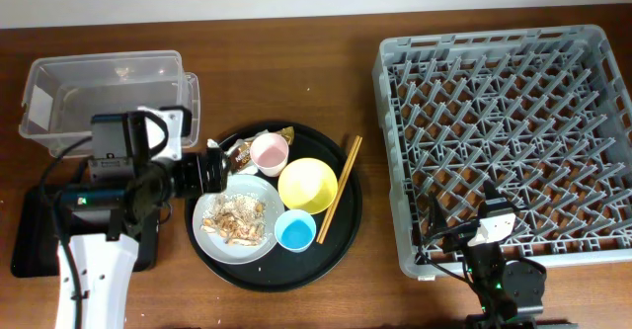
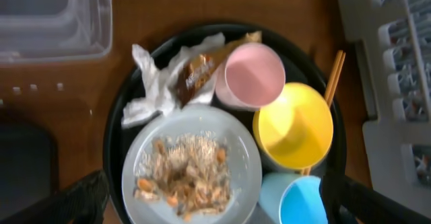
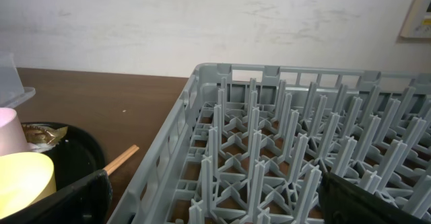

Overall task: Sort waste into correct bins and load items into the dishwasher rack
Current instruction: 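Reach the left gripper to the tissue and Nescafé sachet on the tray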

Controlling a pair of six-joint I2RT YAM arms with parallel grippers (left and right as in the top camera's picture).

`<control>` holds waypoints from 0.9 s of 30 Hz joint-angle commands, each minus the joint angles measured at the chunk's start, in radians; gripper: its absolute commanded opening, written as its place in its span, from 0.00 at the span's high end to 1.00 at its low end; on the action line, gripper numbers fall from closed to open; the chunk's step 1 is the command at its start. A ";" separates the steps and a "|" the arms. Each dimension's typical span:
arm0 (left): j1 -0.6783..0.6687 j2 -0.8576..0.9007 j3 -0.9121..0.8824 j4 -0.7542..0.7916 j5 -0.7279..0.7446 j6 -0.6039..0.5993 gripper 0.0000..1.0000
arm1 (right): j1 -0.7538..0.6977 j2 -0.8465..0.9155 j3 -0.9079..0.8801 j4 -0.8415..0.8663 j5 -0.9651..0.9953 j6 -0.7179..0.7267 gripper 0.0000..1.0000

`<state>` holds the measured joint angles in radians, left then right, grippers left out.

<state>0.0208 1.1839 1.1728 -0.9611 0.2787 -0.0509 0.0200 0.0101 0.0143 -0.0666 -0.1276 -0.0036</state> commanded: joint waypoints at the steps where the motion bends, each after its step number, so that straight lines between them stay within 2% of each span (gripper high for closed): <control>1: 0.002 0.032 0.010 0.084 -0.051 -0.013 0.01 | -0.007 -0.007 -0.009 0.000 0.005 0.004 0.01; 6: 0.002 0.142 0.010 0.175 -0.103 -0.013 0.04 | -0.007 -0.006 -0.009 0.000 0.005 0.004 0.01; 7: 0.002 0.169 0.010 0.185 -0.099 -0.013 0.11 | -0.007 -0.007 -0.009 0.000 0.005 0.004 0.01; 9: 0.001 0.252 0.010 0.222 -0.050 -0.013 0.31 | -0.007 -0.007 -0.009 0.000 0.005 0.005 0.01; 10: 0.002 0.282 0.010 0.243 -0.006 -0.013 0.36 | -0.007 -0.007 -0.009 0.000 0.005 0.004 0.01; 12: 0.001 0.336 0.010 0.301 0.066 -0.013 0.37 | -0.007 -0.006 -0.009 0.000 0.005 0.004 0.01; 14: 0.002 0.377 0.010 0.334 0.066 -0.013 0.39 | -0.007 -0.007 -0.009 0.000 0.005 0.005 0.01; 17: 0.000 0.428 0.010 0.348 0.067 -0.003 0.40 | -0.007 -0.007 -0.009 0.000 0.005 0.004 0.01; 20: -0.001 0.488 0.010 0.353 0.066 0.069 0.40 | -0.007 -0.006 -0.009 0.000 0.005 0.005 0.01; 27: -0.001 0.573 0.010 0.359 0.100 0.074 0.40 | -0.007 -0.006 -0.009 0.000 0.005 0.004 0.01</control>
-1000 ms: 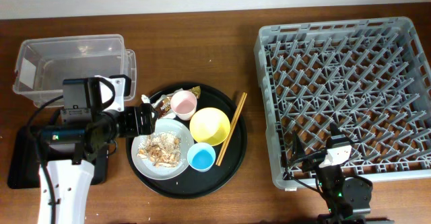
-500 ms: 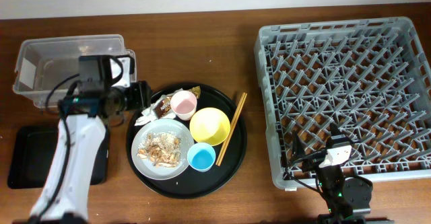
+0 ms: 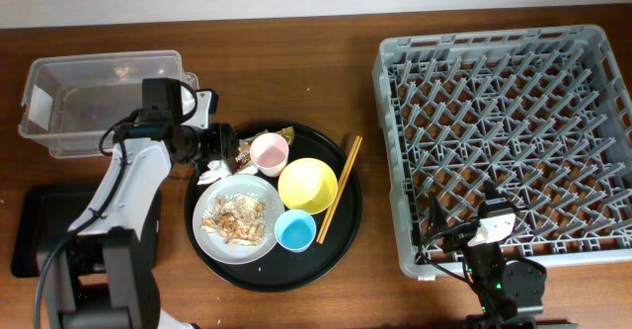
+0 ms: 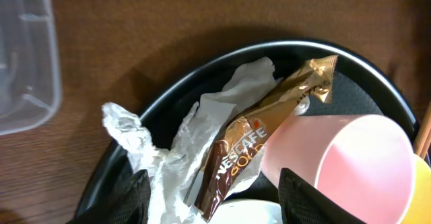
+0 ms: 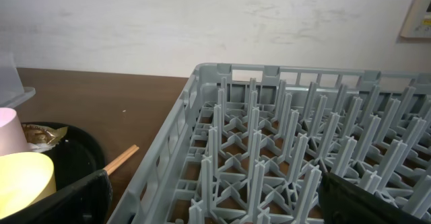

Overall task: Sort waste into correct bins and load items into the dishwasher rack
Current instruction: 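Reach the left gripper to the tissue and Nescafé sachet on the tray, then grasp the white tissue with the left gripper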

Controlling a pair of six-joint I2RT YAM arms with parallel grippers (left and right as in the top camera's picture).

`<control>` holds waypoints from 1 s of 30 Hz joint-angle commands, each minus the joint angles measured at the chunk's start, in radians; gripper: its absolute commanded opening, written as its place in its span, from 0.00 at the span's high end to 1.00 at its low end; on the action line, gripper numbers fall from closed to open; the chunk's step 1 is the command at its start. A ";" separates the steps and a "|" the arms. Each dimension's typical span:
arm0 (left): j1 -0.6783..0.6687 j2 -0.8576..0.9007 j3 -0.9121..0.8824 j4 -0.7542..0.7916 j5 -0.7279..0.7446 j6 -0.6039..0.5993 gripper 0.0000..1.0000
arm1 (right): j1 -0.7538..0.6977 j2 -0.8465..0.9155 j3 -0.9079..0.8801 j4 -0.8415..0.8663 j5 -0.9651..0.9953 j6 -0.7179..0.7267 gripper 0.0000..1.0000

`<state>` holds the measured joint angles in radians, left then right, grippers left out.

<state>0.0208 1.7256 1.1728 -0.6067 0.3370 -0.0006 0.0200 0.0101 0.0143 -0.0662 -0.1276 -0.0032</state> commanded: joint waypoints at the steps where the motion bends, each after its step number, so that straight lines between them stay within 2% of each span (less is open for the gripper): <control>1: -0.002 0.037 0.009 0.003 0.042 0.024 0.41 | -0.007 -0.006 -0.009 -0.001 0.005 0.004 0.01; 11: -0.001 0.108 0.006 0.000 0.042 0.024 0.51 | -0.007 -0.007 -0.009 -0.001 0.005 0.004 0.01; 15: -0.001 0.108 0.006 0.000 0.041 0.024 0.59 | -0.007 -0.007 -0.009 -0.001 0.005 0.004 0.01; 17: -0.001 0.108 0.006 0.000 0.041 0.024 0.68 | -0.007 -0.006 -0.009 -0.001 0.005 0.004 0.01; 20: -0.001 0.108 0.006 0.000 0.041 0.024 0.71 | -0.007 -0.006 -0.009 -0.001 0.005 0.004 0.01; 25: 0.000 0.107 0.006 -0.008 0.041 0.023 0.89 | -0.007 -0.007 -0.009 -0.001 0.005 0.004 0.01; 28: 0.000 0.107 0.006 -0.013 0.041 0.023 0.93 | -0.007 -0.006 -0.009 -0.001 0.005 0.004 0.01; 30: 0.000 0.107 0.006 -0.015 0.041 0.023 0.99 | -0.007 -0.006 -0.009 -0.001 0.005 0.004 0.01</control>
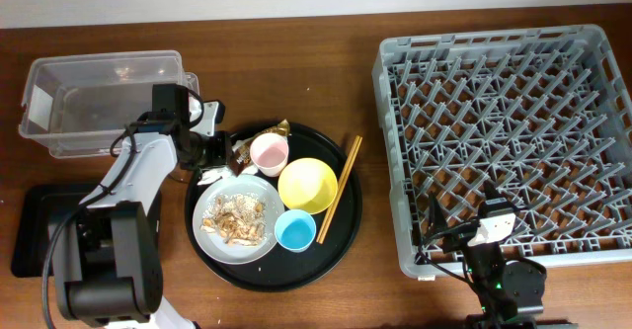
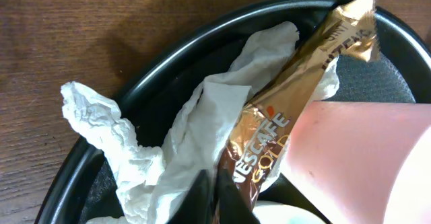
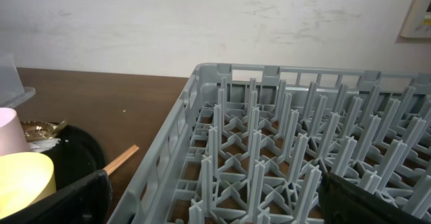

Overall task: Sort waste into correct bins and load items into the dishwasher rack
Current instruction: 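Grasp the white tissue with the left gripper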

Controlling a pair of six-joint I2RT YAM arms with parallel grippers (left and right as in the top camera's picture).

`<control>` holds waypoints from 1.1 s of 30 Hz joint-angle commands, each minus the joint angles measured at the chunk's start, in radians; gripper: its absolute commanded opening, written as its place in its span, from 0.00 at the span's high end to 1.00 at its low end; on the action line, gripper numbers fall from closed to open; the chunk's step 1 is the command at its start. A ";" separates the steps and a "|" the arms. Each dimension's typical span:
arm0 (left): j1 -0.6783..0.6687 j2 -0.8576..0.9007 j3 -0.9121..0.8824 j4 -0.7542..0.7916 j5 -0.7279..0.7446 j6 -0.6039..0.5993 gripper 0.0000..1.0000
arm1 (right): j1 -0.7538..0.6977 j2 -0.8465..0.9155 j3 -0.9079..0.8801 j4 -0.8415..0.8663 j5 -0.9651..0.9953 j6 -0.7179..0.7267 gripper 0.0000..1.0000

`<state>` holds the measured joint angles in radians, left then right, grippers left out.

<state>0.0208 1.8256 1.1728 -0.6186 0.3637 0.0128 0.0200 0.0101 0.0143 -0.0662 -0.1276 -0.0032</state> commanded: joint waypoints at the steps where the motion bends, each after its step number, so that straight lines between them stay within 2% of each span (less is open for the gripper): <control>1: 0.000 0.007 0.008 -0.005 0.014 0.010 0.99 | -0.007 -0.007 -0.009 -0.001 0.005 0.004 0.01; 8: 0.000 0.007 0.068 -0.089 0.014 0.010 0.99 | -0.007 -0.007 -0.009 -0.001 0.005 0.004 0.01; 9: 0.000 0.007 0.081 -0.098 0.014 0.010 0.94 | -0.007 -0.007 -0.009 -0.001 0.005 0.004 0.01; 11: 0.002 0.007 0.117 -0.124 0.014 0.010 1.00 | -0.007 -0.006 -0.009 -0.001 0.005 0.004 0.01; 16: 0.002 0.006 0.179 -0.187 0.014 0.010 1.00 | -0.007 -0.007 -0.009 -0.001 0.005 0.004 0.01; 17: 0.002 0.007 0.180 -0.188 0.014 0.010 0.75 | -0.007 -0.007 -0.009 -0.001 0.005 0.004 0.01; 18: 0.002 0.007 0.180 -0.188 0.003 0.010 0.40 | -0.007 -0.007 -0.009 -0.001 0.005 0.004 0.01; 24: 0.000 0.011 0.130 -0.143 -0.077 0.010 0.42 | -0.007 -0.006 -0.009 -0.001 0.005 0.004 0.01; 26: 0.000 0.015 0.107 -0.114 -0.076 0.010 0.47 | -0.007 -0.006 -0.009 -0.001 0.005 0.004 0.01; 28: 0.000 0.023 0.090 -0.089 -0.076 0.010 0.57 | -0.007 -0.007 -0.009 -0.001 0.005 0.004 0.01; 33: 0.000 0.079 0.084 -0.080 -0.075 0.010 0.59 | -0.007 -0.006 -0.009 -0.001 0.005 0.004 0.01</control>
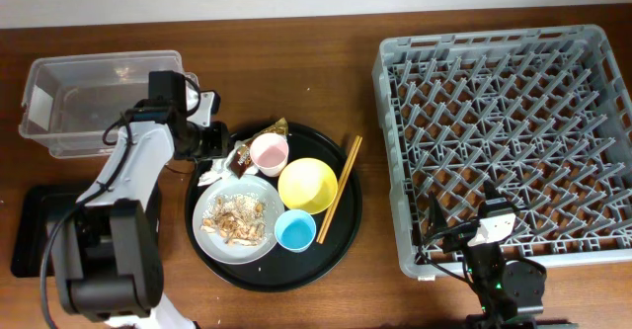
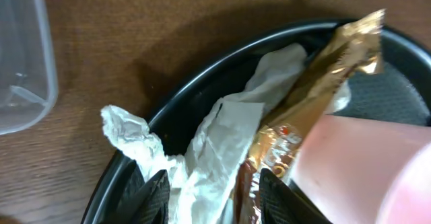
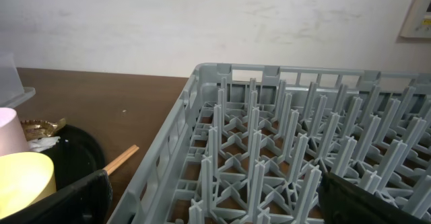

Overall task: Sort waste into correct bins and load items into the dishwasher rack
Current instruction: 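Grasp the white tissue with the left gripper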

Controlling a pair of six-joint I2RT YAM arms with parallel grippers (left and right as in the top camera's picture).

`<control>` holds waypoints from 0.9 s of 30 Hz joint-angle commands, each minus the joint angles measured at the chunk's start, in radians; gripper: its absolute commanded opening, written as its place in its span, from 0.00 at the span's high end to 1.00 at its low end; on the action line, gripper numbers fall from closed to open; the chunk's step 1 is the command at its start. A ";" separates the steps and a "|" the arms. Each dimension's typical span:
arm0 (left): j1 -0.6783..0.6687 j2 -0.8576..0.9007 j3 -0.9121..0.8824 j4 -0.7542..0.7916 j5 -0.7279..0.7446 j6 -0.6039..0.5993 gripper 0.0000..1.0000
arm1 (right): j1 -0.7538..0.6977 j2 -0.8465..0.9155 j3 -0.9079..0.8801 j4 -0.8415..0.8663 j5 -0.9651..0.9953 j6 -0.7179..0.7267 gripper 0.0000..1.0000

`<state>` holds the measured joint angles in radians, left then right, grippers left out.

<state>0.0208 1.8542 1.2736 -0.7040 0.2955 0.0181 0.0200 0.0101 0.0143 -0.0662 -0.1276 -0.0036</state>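
Note:
On the black tray [image 1: 348,232] lie a crumpled white napkin [image 2: 209,143] and a gold coffee wrapper [image 2: 316,76], next to a pink cup [image 1: 269,153]. My left gripper [image 2: 212,200] hangs open just above the tray's left edge, and napkin and wrapper show between its fingers. The tray also holds a yellow bowl [image 1: 307,185], a blue cup [image 1: 295,230], a plate of food scraps [image 1: 237,218] and chopsticks [image 1: 339,191]. My right gripper [image 3: 215,197] rests open at the front-left corner of the grey dishwasher rack [image 1: 387,141], holding nothing.
A clear plastic bin [image 1: 89,107] stands at the back left, just behind my left arm. A black bin [image 1: 30,230] sits at the front left. The rack's tall pins [image 3: 269,116] fill the right wrist view.
My left gripper was shut down among the napkin and wrapper; now its fingers stand apart and it sits a little higher. Napkin and wrapper remain on the tray. The right arm is unchanged.
My left gripper first hung open high over the tray. Then it was low and open over the napkin and wrapper, then shut among them. Now it is open again, slightly raised. The right gripper stayed at the rack throughout.

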 commanded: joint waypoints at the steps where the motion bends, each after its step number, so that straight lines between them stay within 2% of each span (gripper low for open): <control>1: 0.000 0.062 -0.016 0.008 -0.005 0.005 0.60 | -0.007 -0.007 -0.009 -0.001 0.005 0.005 0.01; 4: 0.000 0.070 -0.016 0.010 -0.003 0.005 0.62 | -0.007 -0.006 -0.009 -0.001 0.005 0.004 0.01; 8: 0.000 0.070 -0.016 0.005 -0.003 0.005 0.74 | -0.007 -0.007 -0.009 -0.001 0.005 0.004 0.01; 9: 0.000 0.070 -0.016 0.004 0.001 0.005 0.78 | -0.007 -0.007 -0.009 -0.001 0.005 0.004 0.01; 11: 0.000 0.070 -0.016 0.003 0.027 0.005 0.95 | -0.007 -0.006 -0.009 -0.001 0.005 0.004 0.01; 12: 0.000 0.068 -0.015 0.001 0.040 0.005 1.00 | -0.007 -0.006 -0.009 -0.001 0.005 0.004 0.01; 18: 0.000 0.039 0.014 -0.065 0.053 0.004 1.00 | -0.007 -0.006 -0.009 -0.001 0.005 0.004 0.01; 27: 0.000 -0.149 0.025 -0.106 0.056 -0.006 1.00 | -0.007 -0.006 -0.009 -0.001 0.005 0.005 0.01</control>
<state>0.0208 1.7847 1.2755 -0.8082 0.3344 0.0181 0.0200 0.0101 0.0143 -0.0662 -0.1276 -0.0032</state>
